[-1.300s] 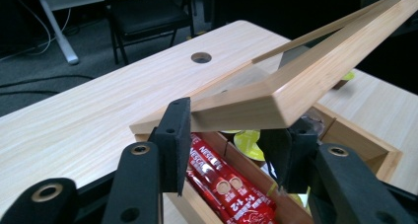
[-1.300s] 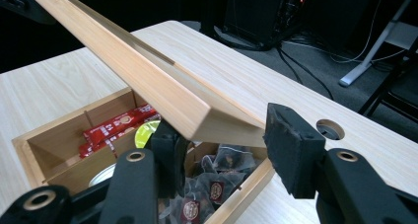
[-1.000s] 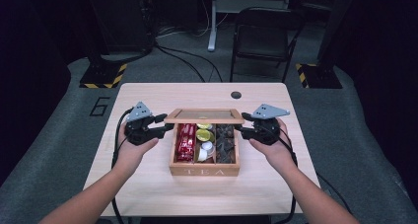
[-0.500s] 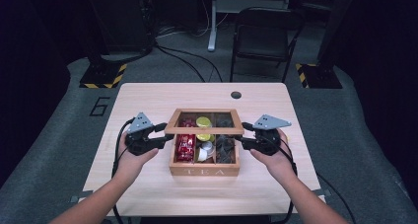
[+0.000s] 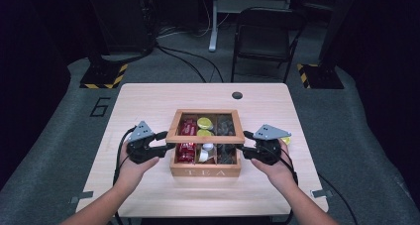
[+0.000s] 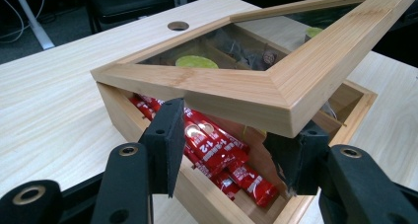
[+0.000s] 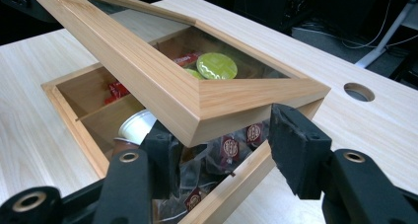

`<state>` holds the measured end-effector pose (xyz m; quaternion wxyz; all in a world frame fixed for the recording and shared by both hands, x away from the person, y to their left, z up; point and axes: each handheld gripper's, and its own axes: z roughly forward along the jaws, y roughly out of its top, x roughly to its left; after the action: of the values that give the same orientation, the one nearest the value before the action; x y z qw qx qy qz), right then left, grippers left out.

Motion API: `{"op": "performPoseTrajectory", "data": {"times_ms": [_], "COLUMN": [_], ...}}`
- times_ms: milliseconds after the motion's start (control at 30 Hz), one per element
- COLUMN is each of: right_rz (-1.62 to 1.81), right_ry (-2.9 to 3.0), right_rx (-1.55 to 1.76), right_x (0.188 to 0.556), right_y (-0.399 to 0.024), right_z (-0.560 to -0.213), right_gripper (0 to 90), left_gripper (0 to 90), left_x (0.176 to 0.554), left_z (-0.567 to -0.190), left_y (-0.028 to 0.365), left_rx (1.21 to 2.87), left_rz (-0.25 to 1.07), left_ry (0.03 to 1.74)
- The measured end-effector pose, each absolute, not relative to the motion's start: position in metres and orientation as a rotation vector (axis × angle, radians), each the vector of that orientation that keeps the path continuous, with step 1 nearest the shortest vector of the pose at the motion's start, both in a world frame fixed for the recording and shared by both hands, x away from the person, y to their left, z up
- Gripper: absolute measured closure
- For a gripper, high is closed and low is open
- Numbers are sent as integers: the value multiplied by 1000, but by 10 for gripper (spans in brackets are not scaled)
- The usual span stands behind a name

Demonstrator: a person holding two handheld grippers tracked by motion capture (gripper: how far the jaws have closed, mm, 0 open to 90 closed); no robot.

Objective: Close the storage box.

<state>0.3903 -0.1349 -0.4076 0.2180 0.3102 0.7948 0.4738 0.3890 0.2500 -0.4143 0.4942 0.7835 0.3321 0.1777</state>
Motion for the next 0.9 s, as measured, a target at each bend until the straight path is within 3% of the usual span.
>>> {"op": "performPoseTrajectory", "data": {"times_ms": [900], "right_rz": [1262], "right_ry": [2256], "right_rx": [895], "right_x": [375], "right_y": [-129], "right_z": [-447], "right_gripper": [480], "left_gripper": [498], "left_x": [371], "left_z": [-450], "left_y": [245], "left_rx": [1961], "left_rz": [420], "left_ry": [780]}}
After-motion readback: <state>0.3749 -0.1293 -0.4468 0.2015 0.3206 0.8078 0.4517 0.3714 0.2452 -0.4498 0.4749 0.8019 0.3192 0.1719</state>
